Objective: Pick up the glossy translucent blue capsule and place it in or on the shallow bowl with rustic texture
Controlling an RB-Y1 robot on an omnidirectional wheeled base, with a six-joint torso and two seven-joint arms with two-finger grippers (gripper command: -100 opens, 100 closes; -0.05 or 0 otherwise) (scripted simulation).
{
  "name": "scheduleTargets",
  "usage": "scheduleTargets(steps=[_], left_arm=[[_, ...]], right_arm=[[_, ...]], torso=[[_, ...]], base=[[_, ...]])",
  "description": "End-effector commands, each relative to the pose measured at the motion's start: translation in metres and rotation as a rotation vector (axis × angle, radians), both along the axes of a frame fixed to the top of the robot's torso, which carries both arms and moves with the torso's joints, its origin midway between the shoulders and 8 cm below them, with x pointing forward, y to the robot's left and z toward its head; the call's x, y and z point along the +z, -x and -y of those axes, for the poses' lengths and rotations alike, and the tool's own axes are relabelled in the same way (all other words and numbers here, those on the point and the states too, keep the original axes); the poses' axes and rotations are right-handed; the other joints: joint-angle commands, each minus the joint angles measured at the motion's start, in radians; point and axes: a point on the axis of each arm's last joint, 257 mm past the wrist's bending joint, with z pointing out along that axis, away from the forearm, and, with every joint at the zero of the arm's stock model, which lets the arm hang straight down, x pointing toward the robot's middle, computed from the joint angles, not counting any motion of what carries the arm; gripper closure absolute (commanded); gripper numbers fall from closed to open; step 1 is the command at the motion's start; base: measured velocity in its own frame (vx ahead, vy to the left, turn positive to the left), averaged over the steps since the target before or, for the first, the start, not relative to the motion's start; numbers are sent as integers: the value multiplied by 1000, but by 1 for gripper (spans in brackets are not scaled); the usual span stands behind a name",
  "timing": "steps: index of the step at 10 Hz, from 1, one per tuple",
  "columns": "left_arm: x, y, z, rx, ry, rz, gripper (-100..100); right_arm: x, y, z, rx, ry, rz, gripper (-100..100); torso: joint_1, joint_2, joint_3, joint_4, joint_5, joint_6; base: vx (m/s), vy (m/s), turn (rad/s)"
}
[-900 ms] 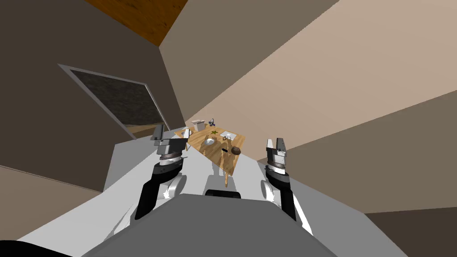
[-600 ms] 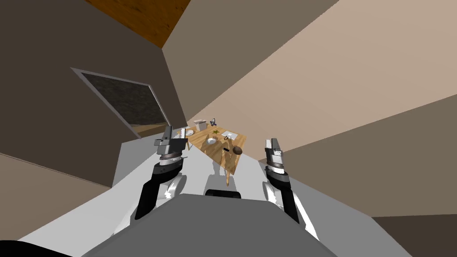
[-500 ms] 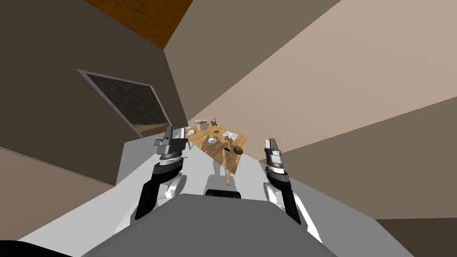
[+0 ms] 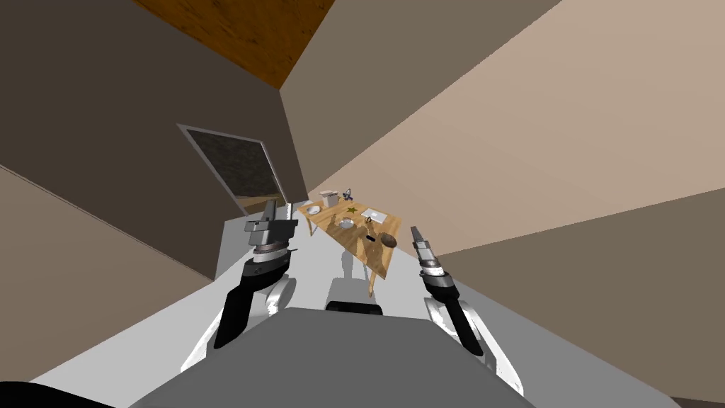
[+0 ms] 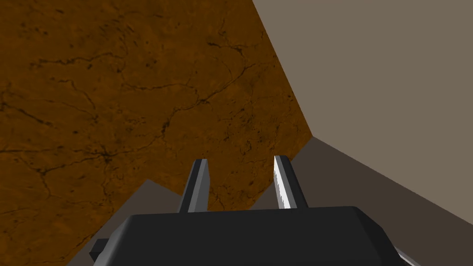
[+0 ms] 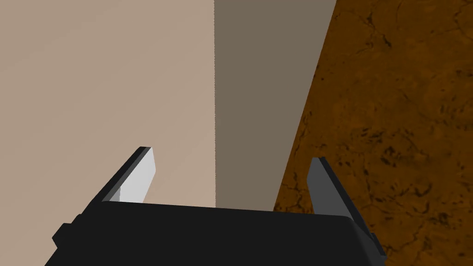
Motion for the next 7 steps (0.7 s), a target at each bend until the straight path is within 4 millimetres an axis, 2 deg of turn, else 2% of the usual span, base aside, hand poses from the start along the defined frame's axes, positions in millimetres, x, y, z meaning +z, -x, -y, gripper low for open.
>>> scheduleTargets(steps=[1, 2, 4, 5, 6, 7], left_arm=[[0, 0, 0, 0, 0, 0, 0], [0, 0, 0, 0, 0, 0, 0], [0, 0, 0, 0, 0, 0, 0], [0, 0, 0, 0, 0, 0, 0], [0, 0, 0, 0, 0, 0, 0], [0, 0, 0, 0, 0, 0, 0]], right_arm=[[-30, -9, 0, -21, 93, -84, -100], [-30, -9, -1, -15, 106, -86, -100], [-74, -17, 5, -38, 229, -194, -100], [-74, -17, 5, -34, 239, -195, -100], [-99, -19, 10, -43, 309, -251, -100], [-99, -19, 10, -43, 309, -251, -100]], torso=[[0, 0, 0, 0, 0, 0], [0, 1, 0, 0, 0, 0], [-3, 0, 0, 0, -1, 0], [-3, -2, -1, 0, -1, 0], [-5, -1, 0, 0, -1, 1], [-5, 1, 0, 0, -1, 1]], base=[[-5, 184, 175], [15, 128, 52], [40, 142, 166], [29, 111, 59], [9, 118, 125], [20, 95, 81]])
